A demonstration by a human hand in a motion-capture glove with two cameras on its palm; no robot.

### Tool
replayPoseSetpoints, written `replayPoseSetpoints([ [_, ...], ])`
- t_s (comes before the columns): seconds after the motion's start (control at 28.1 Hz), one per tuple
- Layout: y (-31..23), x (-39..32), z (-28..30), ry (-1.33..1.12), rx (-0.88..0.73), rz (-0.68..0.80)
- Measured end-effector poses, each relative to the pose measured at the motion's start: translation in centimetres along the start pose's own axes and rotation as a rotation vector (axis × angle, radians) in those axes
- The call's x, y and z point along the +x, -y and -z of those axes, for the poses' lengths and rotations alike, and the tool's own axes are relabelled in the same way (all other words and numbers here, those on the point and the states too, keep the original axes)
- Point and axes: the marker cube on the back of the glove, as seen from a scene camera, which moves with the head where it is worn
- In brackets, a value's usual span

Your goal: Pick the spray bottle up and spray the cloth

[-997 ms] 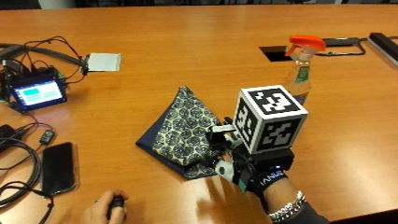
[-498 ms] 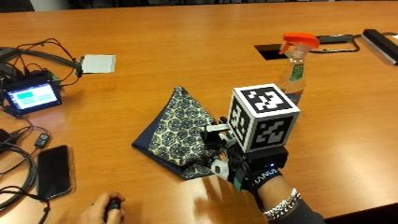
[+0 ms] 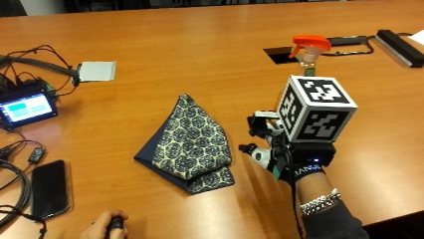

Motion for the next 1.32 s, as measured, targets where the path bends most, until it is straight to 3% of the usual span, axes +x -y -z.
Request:
replayPoseSetpoints([
  [0.57,3.6,7.0,2.3,0.102,0.233,-0.416],
  [1.0,9.5,8.9,5.2,0.436,0.455,-0.525],
  [1.32,12.1,9.9,4.4,0.542,0.467,-0.550],
])
